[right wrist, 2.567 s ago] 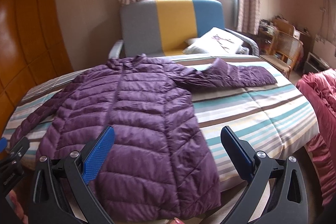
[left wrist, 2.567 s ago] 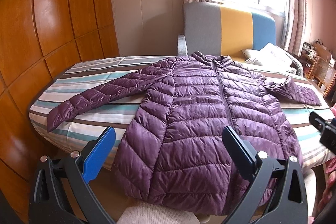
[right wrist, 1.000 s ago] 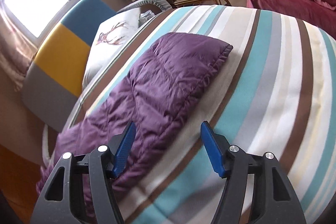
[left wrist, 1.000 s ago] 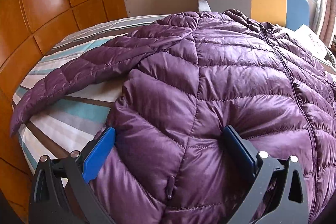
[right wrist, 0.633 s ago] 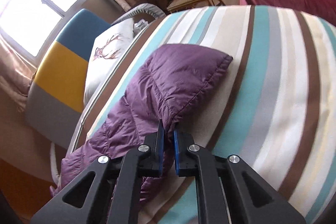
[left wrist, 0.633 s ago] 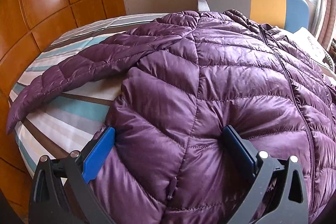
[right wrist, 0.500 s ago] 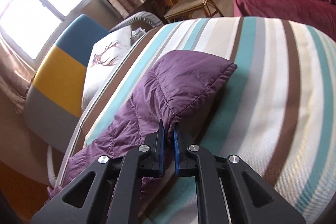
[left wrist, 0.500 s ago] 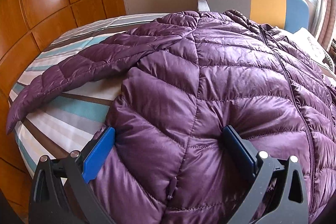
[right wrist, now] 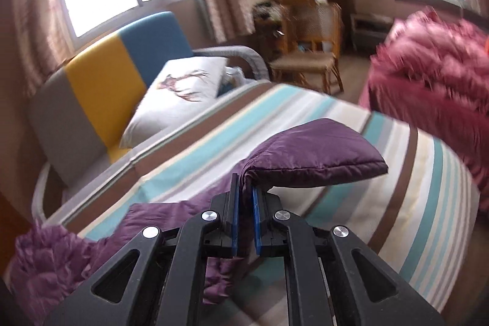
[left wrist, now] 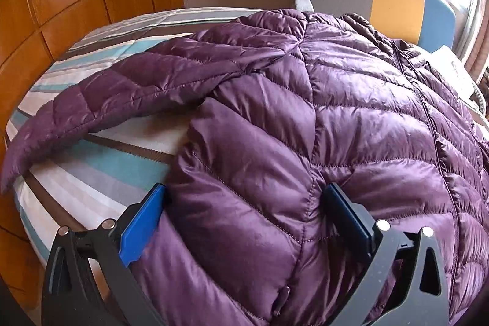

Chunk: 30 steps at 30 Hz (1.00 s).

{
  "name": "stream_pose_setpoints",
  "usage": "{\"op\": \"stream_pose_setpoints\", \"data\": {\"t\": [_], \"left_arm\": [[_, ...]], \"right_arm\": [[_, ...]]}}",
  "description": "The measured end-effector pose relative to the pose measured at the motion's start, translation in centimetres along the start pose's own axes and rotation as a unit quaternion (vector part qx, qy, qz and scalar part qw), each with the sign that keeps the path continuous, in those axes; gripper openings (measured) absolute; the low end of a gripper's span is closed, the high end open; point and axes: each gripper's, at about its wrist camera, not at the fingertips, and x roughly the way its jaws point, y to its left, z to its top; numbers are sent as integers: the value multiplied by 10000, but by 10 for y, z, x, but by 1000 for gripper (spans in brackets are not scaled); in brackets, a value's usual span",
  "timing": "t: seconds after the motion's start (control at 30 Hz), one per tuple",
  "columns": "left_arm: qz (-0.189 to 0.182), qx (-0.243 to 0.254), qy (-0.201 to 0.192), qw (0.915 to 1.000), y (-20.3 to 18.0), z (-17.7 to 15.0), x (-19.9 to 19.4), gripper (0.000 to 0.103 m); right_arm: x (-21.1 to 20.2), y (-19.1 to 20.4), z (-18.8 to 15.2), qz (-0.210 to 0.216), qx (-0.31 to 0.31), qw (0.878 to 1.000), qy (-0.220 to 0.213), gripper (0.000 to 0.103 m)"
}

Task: Fold large clothes
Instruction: 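Lift the held sleeve across the jacket body and open the right tool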

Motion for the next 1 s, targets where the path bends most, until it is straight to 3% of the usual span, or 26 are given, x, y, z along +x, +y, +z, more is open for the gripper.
{"op": "stream_pose_setpoints", "data": {"t": [0.27,0.47,0.63,0.7,0.8,0.87,0.97,1.0], "left_arm": [[-66,3,-84,9999,1,-3,0,101],[-137,-24,-130,9998,3,-5,-2,101],[-207,-54,-159,9996,4,-6,-3,101],[-243,-75,-174,9995,5,-6,-3,101],[-292,-102,-186,9993,7,-6,-3,101],[-290,-100,-188,9994,7,-6,-3,101],[-290,-104,-196,9993,6,-6,-3,101],[-292,-106,-199,9993,7,-6,-3,101]], "right_arm": [[-42,97,-21,534,-1439,9876,-342,8],[-66,186,-75,1137,-2708,9551,-397,8],[-76,244,-123,1635,-3280,9301,-222,8],[-85,270,-147,1901,-3740,9075,-223,8],[-98,301,-183,2376,-4453,8632,-115,8],[-107,315,-210,2625,-5046,8225,-61,8],[-119,319,-236,3008,-5587,7728,100,8],[-121,319,-242,3052,-5699,7628,138,8]]}}
